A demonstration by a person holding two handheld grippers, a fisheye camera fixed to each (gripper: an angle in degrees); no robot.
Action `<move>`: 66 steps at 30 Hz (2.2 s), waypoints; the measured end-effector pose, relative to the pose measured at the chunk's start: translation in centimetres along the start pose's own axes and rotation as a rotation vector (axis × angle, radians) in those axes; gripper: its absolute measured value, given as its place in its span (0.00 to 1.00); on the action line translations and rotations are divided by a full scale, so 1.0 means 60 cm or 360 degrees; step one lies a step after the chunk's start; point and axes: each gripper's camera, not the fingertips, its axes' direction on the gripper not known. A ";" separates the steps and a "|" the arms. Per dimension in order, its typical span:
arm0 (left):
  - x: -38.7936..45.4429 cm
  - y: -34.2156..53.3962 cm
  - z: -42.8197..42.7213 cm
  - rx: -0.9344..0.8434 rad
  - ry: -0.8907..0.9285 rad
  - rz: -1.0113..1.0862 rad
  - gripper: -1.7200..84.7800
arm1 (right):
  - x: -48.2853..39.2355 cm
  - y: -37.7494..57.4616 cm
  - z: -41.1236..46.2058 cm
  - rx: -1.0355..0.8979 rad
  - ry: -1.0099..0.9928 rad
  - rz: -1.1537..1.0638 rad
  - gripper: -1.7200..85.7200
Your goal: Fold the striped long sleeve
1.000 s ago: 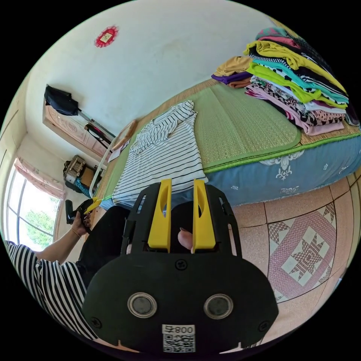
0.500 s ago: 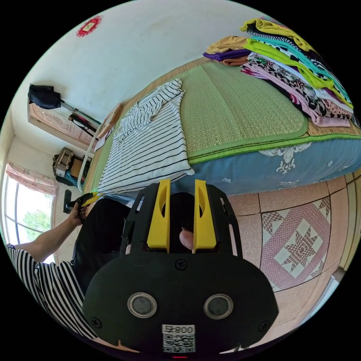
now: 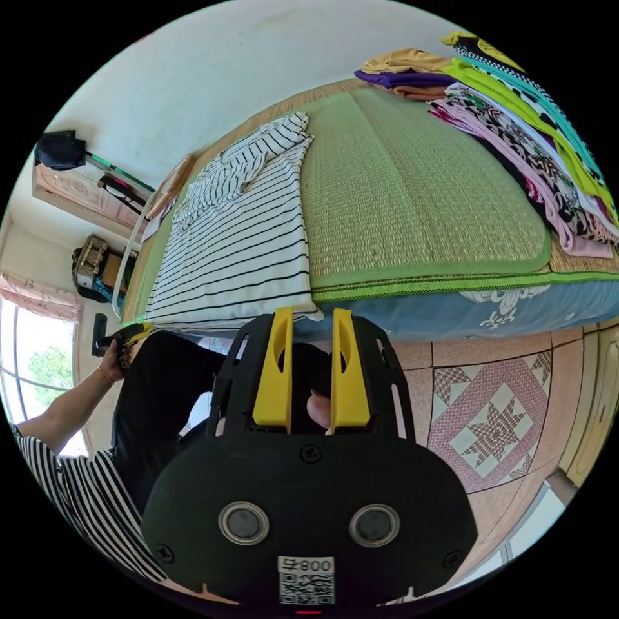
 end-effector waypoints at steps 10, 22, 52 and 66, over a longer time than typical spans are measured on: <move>0.012 0.008 0.069 -0.0027 0.0067 -0.0006 0.07 | -0.028 -0.030 0.037 -0.0076 -0.0046 -0.0066 0.10; 0.004 0.079 0.090 0.0041 0.0255 0.0046 0.04 | 0.000 -0.013 0.030 -0.0079 -0.0324 -0.0088 0.04; -0.098 0.481 -0.022 0.0407 0.0871 0.0282 0.03 | 0.073 0.235 -0.188 0.0235 -0.0936 -0.0265 0.04; -0.129 0.654 -0.099 0.0563 0.0977 0.0413 0.03 | 0.099 0.380 -0.276 0.0412 -0.1026 -0.0345 0.04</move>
